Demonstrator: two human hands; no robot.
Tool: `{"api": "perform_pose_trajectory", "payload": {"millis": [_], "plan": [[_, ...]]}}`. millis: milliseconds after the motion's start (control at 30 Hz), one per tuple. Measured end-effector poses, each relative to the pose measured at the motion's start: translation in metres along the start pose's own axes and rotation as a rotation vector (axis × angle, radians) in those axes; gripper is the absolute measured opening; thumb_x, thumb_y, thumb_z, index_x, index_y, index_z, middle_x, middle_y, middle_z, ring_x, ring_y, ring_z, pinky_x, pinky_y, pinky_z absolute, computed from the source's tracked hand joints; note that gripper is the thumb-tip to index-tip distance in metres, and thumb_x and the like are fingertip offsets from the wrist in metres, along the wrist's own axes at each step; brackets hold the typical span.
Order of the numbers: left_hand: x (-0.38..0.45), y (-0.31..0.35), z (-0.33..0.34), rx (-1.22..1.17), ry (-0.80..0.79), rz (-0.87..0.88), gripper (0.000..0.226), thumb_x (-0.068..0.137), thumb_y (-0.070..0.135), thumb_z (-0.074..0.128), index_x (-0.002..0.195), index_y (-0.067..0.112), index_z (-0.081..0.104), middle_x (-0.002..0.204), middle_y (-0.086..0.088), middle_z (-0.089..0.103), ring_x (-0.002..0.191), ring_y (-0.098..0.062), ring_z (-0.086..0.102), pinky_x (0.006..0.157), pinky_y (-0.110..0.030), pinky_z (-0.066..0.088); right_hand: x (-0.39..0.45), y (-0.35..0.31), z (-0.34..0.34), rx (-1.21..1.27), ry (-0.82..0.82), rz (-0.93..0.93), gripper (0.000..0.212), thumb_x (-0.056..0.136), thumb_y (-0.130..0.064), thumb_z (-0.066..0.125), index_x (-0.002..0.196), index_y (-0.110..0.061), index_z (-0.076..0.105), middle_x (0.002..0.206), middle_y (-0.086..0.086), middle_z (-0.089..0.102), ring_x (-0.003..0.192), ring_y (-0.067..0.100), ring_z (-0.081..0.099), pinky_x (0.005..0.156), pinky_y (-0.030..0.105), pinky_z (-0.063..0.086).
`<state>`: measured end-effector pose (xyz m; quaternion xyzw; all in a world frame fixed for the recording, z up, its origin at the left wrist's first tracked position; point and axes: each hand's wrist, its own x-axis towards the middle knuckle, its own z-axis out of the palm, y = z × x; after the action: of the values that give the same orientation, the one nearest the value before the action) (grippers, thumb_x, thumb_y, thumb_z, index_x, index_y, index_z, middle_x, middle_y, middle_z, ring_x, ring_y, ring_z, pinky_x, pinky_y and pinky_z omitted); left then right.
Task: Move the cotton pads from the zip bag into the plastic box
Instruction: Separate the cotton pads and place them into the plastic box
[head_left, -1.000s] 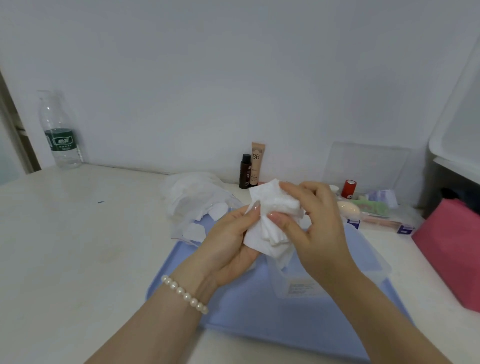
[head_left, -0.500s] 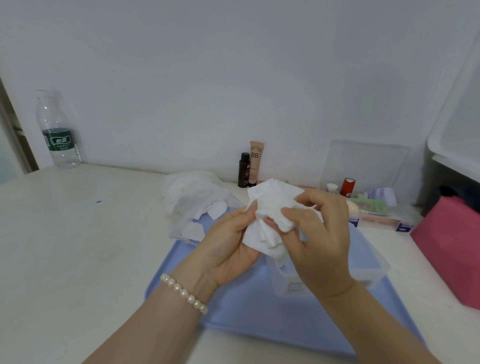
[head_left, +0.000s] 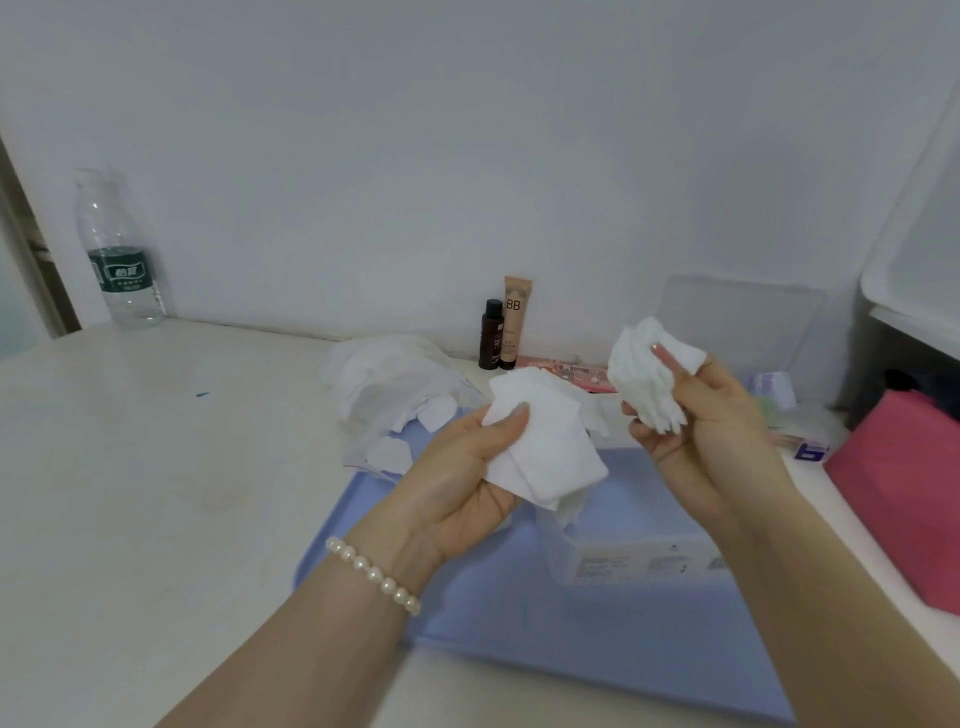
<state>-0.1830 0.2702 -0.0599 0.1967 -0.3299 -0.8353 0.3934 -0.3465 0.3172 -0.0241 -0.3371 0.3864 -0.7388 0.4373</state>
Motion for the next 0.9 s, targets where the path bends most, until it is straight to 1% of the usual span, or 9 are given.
{"api": "perform_pose_trajectory", "payload": {"millis": [67,133,200,333,400,500,600,700,900], "plan": [[0.0,-0.001,0.0,0.035,-0.023,0.006,0.043,0.076,-0.002,0.053,0.119,-0.005,0.056,0.12,-0.021,0.063,0.102,-0.028,0.064,0.085,-0.037,0.054,0.002,0.0,-0.006,-0.023,-0.113,0.109,0.052,0.067,-0.022,0.072,0.114,-0.007,0.057,0.08,0.001,0.069,0.058,0.01,0.063,0.043,0.018,0.046],[0.001,-0.001,-0.001,0.042,-0.049,0.019,0.047,0.073,-0.006,0.051,0.12,-0.005,0.055,0.119,-0.02,0.063,0.1,-0.029,0.065,0.085,-0.038,0.054,0.004,0.0,-0.01,-0.097,-0.241,0.164,0.067,0.041,-0.031,0.09,0.101,-0.009,0.067,0.084,0.003,0.072,0.067,0.012,0.067,0.048,0.021,0.051],[0.001,0.0,-0.001,0.03,-0.056,0.029,0.047,0.075,-0.004,0.051,0.122,-0.006,0.054,0.121,-0.021,0.062,0.104,-0.029,0.064,0.088,-0.038,0.053,0.004,0.002,-0.013,-0.197,-0.319,0.179,0.072,0.027,-0.035,0.094,0.09,-0.009,0.071,0.088,0.008,0.073,0.075,0.017,0.07,0.055,0.024,0.055],[0.003,-0.002,0.003,-0.051,0.002,0.138,0.037,0.091,-0.001,0.043,0.127,-0.006,0.049,0.126,-0.021,0.059,0.116,-0.029,0.057,0.092,-0.038,0.049,0.002,0.006,-0.006,-0.173,-0.296,0.199,0.068,0.037,-0.026,0.09,0.097,-0.002,0.069,0.096,0.014,0.072,0.083,0.02,0.071,0.062,0.025,0.056],[0.005,-0.005,0.006,-0.099,0.071,0.285,0.034,0.095,0.0,0.039,0.127,-0.004,0.049,0.125,-0.019,0.06,0.112,-0.025,0.06,0.089,-0.034,0.052,-0.003,0.008,0.003,-0.074,-0.247,0.22,0.064,0.048,-0.025,0.078,0.107,-0.002,0.064,0.103,0.013,0.071,0.088,0.02,0.07,0.065,0.026,0.057],[0.003,-0.012,0.01,-0.043,0.128,0.467,0.031,0.097,0.001,0.037,0.124,0.001,0.052,0.122,-0.015,0.062,0.107,-0.023,0.063,0.086,-0.03,0.055,-0.012,0.018,0.017,-0.022,-0.256,0.251,0.06,0.062,-0.022,0.069,0.118,-0.002,0.058,0.113,0.013,0.067,0.099,0.022,0.067,0.075,0.029,0.058],[-0.001,-0.017,0.015,-0.006,0.106,0.483,0.029,0.097,0.002,0.038,0.122,0.002,0.053,0.117,-0.014,0.065,0.106,-0.024,0.064,0.084,-0.03,0.056,-0.015,0.028,0.019,-0.088,-0.182,0.206,0.06,0.063,-0.023,0.07,0.117,0.0,0.059,0.111,0.013,0.068,0.101,0.025,0.066,0.084,0.036,0.056],[-0.002,-0.014,0.017,-0.047,0.081,0.476,0.026,0.097,0.003,0.037,0.114,0.006,0.057,0.107,-0.008,0.07,0.097,-0.018,0.068,0.077,-0.027,0.057,-0.012,0.029,0.015,-0.119,-0.077,0.13,0.056,0.061,-0.022,0.071,0.112,-0.001,0.061,0.107,0.011,0.07,0.097,0.024,0.068,0.084,0.04,0.055],[-0.004,-0.014,0.019,-0.031,0.065,0.499,0.026,0.097,0.003,0.037,0.114,0.007,0.056,0.102,-0.007,0.071,0.094,-0.017,0.069,0.072,-0.025,0.057,-0.015,0.031,0.018,-0.141,-0.099,0.071,0.051,0.059,-0.022,0.072,0.105,-0.001,0.062,0.101,0.01,0.072,0.094,0.025,0.069,0.077,0.033,0.058]]}}
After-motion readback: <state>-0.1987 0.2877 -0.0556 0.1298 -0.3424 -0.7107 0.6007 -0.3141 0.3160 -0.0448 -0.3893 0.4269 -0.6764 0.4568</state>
